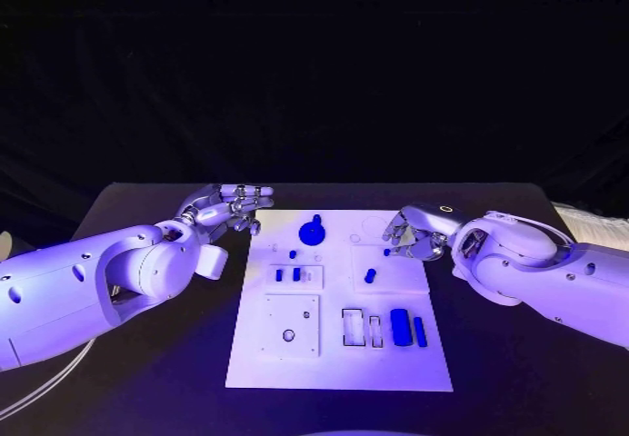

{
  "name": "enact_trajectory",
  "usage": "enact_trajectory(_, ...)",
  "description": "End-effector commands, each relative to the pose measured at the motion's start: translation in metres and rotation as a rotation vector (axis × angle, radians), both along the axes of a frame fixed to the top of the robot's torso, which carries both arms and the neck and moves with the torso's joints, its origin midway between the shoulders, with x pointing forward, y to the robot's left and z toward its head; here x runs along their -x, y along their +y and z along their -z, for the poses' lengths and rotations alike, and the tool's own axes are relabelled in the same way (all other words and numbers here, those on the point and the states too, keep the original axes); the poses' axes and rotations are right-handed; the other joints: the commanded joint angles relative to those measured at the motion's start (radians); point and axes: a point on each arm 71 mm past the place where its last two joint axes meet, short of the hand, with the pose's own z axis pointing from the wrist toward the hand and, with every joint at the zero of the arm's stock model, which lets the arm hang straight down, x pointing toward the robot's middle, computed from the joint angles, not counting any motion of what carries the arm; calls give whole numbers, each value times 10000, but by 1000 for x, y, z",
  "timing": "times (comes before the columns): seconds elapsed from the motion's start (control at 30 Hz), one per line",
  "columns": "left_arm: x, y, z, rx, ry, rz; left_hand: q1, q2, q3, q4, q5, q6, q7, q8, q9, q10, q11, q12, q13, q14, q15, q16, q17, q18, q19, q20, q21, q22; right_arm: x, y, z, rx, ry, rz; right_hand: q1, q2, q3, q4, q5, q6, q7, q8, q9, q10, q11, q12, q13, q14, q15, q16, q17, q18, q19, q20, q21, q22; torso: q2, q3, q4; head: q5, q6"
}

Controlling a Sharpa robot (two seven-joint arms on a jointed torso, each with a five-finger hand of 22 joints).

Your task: Assemble the parts on the task board

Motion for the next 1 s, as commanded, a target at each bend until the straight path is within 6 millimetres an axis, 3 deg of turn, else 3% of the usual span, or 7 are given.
enact_trajectory(0.03,1,1,-2,888,81,-160,-67,27,-70,-11,-28,40,-34,38,-11,-11,14,72,12,-96,4,-57,-17,132,-78,14,-53,-21,0,1,2,1156,-303,92,-41,-156,190,46,-64,79,20,-47,-24,25,81,-96,-165,581,67,-74,153,108,7,72,-58,-15,11,14,18,0,-3)
enact_trajectory(0.3,2,2,-2,925,118,-187,-87,26,-132,-12,-23,11,-25,27,-19,-64,22,104,21,-108,9,-67,-47,137,-93,16,-110,-60,1,6,7,1482,-142,-17,-125,-254,487,120,-109,126,14,-40,-39,1,102,-201,-424,565,80,-161,16,109,6,97,-78,-38,22,3,-1,28,-44)
enact_trajectory(0.5,2,2,-2,934,145,-164,-84,30,-152,-18,-20,-6,-20,20,-23,-91,26,117,24,-108,11,-64,-52,137,-93,17,-122,-68,1,13,11,1516,-16,-184,-118,-212,1008,175,-370,268,-39,-24,-36,119,47,-259,-702,565,42,-193,-49,113,13,70,-91,-48,17,15,8,53,-71)
enact_trajectory(1.0,3,3,-2,904,213,-168,-58,44,-192,-46,-12,-55,1,0,-32,-151,41,156,34,-106,18,-58,-68,136,-85,20,-141,-82,2,20,19,1724,408,-444,-229,-135,1912,159,-404,728,-190,28,70,577,-96,-344,-1150,579,-80,-190,-99,105,49,-40,-87,-19,14,11,-3,111,-139)
